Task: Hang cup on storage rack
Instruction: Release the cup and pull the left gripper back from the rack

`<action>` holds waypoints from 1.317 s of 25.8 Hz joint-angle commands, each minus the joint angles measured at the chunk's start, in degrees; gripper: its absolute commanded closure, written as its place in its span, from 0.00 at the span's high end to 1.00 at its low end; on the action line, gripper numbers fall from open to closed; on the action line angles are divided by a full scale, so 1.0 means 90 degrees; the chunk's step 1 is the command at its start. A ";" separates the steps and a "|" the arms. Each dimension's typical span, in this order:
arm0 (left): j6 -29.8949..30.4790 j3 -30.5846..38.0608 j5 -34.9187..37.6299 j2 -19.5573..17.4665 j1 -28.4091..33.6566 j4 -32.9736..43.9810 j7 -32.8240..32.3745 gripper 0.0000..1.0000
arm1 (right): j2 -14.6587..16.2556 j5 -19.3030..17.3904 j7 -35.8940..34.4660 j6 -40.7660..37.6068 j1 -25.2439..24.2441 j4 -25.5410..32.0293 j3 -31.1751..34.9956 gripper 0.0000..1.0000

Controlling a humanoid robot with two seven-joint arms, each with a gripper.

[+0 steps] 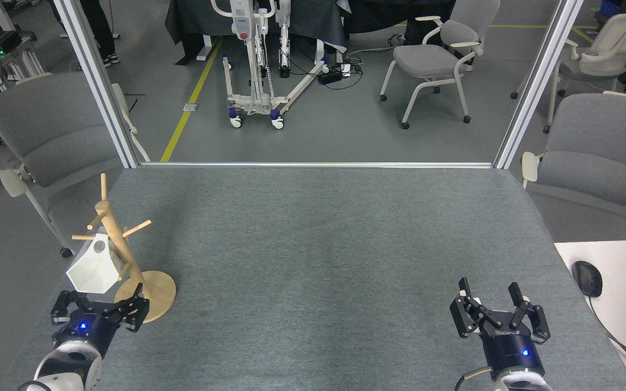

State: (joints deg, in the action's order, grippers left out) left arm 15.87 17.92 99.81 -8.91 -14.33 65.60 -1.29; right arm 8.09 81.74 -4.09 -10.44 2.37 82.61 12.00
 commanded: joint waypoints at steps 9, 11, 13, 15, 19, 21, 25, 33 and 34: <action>0.0189 0.0001 -0.1012 0.0365 0.0557 0.0007 0.0417 0.99 | 0.0019 0.0000 -0.0004 0.0018 0.0000 0.0001 0.0034 1.00; 0.0228 -0.0009 -0.1178 0.0512 0.0674 0.0163 0.0417 0.99 | 0.0010 0.0000 -0.0014 0.0018 0.0000 0.0001 0.0034 1.00; 0.0287 -0.0009 -0.1178 0.0785 0.0723 0.0475 0.0417 0.99 | 0.0010 0.0000 -0.0014 0.0018 0.0019 0.0001 0.0043 1.00; 0.0453 -0.0038 -0.1178 0.1088 0.0860 0.0993 0.0417 0.99 | 0.0010 0.0000 -0.0014 0.0018 0.0098 0.0001 0.0043 1.00; 0.0443 -0.0790 -0.1148 0.1683 0.0869 0.1755 0.0349 0.99 | -0.0010 0.0000 -0.0014 0.0018 0.0127 0.0001 0.0034 1.00; 0.0199 -0.1141 -0.1138 0.1840 0.0694 0.1784 0.0310 0.99 | -0.0010 0.0000 -0.0014 0.0018 0.0137 0.0001 0.0034 1.00; -0.0504 -0.1659 -0.1099 0.1840 -0.0185 0.1423 0.0300 0.99 | -0.0010 0.0000 -0.0014 0.0018 0.0137 0.0001 0.0034 1.00; -0.0670 -0.1600 -0.1138 0.1713 0.0264 0.1842 0.0407 0.99 | -0.0137 0.0000 -0.0004 0.0018 0.0117 0.0001 0.0014 1.00; -0.0660 -0.1620 -0.1148 0.1713 0.0478 0.2028 0.0417 0.99 | -0.0147 0.0000 -0.0004 0.0018 0.0117 0.0001 0.0004 1.00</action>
State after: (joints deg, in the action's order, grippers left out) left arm 9.78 3.46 89.58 6.71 -15.04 79.61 1.92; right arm 7.07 81.74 -4.37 -10.27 3.48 82.62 12.17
